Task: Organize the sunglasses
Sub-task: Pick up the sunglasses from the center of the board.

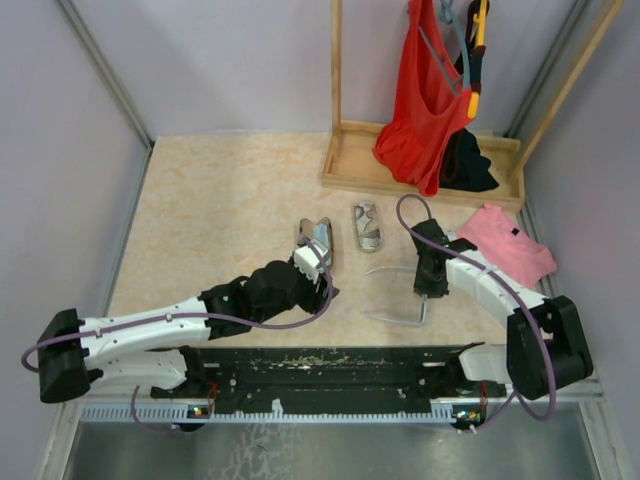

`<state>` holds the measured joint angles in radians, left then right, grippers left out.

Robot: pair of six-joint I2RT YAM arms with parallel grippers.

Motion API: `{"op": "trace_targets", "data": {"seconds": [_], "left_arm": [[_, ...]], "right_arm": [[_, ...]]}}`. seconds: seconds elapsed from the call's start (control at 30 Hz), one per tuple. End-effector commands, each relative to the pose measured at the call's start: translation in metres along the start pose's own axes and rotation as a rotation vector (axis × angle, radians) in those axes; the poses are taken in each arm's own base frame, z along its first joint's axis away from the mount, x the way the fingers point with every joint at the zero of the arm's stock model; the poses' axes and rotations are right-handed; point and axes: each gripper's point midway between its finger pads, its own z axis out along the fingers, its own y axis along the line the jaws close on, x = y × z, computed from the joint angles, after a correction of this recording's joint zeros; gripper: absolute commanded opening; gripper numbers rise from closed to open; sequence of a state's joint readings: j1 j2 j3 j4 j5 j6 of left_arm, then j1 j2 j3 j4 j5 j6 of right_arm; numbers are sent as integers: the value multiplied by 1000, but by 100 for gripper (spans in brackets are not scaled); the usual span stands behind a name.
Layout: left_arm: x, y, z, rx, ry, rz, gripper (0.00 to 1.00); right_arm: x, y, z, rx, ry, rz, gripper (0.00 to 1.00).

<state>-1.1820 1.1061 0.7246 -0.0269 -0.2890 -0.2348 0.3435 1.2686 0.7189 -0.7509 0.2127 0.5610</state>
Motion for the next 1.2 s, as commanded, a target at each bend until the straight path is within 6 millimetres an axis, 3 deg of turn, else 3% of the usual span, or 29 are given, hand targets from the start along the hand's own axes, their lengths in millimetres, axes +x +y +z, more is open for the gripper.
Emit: {"op": "trace_targets", "data": {"seconds": [0.0, 0.3, 0.6, 0.93, 1.17], "left_arm": [[-3, -3, 2, 21, -13, 5, 59], [-5, -3, 2, 19, -16, 8, 59], [-6, -1, 1, 8, -23, 8, 60], [-19, 8, -8, -33, -73, -33, 60], [-32, 11, -18, -43, -102, -33, 60]], "right_arm": [[-14, 5, -3, -12, -32, 16, 22], [-9, 2, -1, 3, -6, 5, 16], [-18, 6, -12, -24, -37, -8, 0], [-46, 18, -50, -144, -188, -29, 0], [-77, 38, -102, -325, -385, 51, 0]]}}
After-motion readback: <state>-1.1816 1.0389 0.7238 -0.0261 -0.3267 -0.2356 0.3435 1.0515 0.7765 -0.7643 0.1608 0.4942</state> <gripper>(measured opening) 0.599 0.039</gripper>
